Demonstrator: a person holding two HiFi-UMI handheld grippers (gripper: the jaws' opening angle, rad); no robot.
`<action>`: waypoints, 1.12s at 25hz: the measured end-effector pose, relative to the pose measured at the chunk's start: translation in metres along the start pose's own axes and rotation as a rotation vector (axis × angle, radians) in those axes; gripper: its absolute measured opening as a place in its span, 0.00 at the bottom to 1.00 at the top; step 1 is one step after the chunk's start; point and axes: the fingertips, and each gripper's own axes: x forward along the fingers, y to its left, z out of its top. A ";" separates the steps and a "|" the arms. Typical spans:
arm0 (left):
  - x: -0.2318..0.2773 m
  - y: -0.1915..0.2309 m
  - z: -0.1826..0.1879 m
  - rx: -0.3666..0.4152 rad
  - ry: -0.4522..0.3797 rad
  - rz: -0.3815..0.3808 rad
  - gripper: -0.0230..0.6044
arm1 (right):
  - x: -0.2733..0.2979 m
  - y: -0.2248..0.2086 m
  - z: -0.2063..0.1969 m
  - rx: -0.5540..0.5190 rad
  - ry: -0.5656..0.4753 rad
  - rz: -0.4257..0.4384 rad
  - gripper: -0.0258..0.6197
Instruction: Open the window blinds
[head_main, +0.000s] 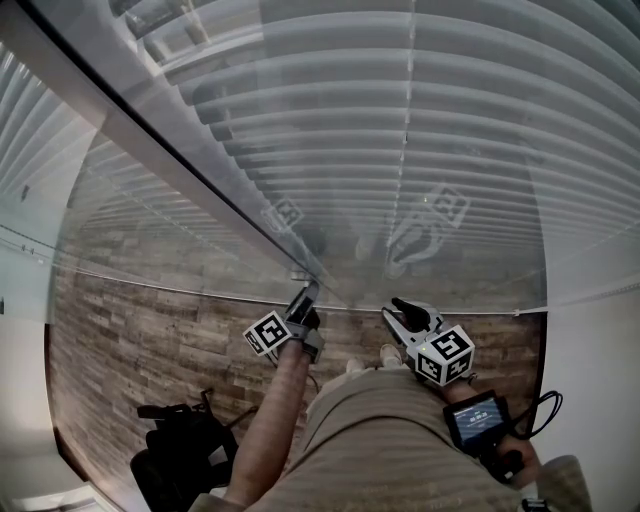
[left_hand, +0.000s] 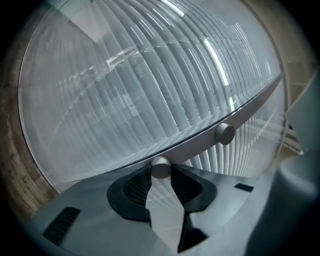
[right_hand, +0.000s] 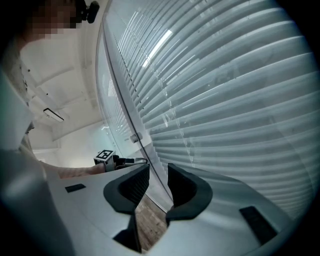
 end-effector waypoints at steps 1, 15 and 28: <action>0.000 0.000 0.000 -0.018 -0.004 -0.008 0.25 | 0.000 0.000 0.000 -0.001 -0.001 0.000 0.23; 0.003 -0.002 0.002 -0.226 -0.042 -0.130 0.25 | 0.001 0.001 0.000 -0.003 -0.002 -0.002 0.23; 0.000 0.007 -0.006 0.466 0.090 0.216 0.43 | -0.001 -0.002 -0.002 -0.006 0.004 -0.012 0.23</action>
